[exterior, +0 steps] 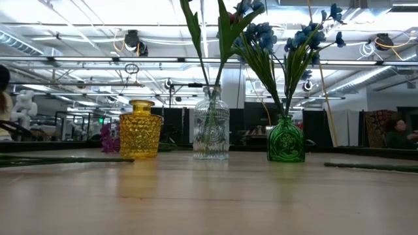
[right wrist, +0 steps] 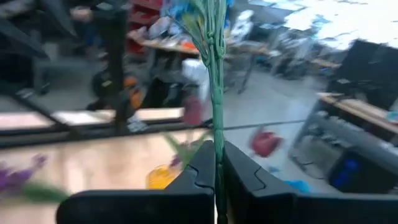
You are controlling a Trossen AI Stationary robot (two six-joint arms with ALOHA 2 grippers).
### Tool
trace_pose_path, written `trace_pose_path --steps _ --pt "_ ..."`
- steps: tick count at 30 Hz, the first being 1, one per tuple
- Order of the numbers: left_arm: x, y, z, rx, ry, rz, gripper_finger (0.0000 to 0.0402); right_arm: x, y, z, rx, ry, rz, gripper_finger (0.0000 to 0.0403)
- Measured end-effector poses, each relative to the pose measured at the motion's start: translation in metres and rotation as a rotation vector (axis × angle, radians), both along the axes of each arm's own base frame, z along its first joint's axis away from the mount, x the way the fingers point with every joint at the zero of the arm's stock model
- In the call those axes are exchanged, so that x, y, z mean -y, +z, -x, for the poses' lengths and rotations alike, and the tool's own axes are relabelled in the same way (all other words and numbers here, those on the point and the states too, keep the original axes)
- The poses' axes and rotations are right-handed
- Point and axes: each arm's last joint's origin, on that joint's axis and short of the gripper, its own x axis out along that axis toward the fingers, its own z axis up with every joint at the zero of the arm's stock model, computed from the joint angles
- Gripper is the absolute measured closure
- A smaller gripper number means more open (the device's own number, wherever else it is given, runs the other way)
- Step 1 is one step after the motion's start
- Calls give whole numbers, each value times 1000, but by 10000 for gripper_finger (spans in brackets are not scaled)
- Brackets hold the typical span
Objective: Sort flowers into vase by color
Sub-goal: Put the blue flowers into the green vase
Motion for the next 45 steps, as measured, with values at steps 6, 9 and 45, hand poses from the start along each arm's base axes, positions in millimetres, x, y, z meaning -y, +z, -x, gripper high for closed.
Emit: trace_pose_path --steps 6,9,45 --pt "13 -17 -51 -139 -224 126 229 2 25 -26 -65 186 69 402" --pt "18 -19 -71 -107 -295 114 229 15 53 -22 -12 260 86 402" --pt "-34 -39 -206 367 -615 321 229 108 -30 99 407 582 -141 402"
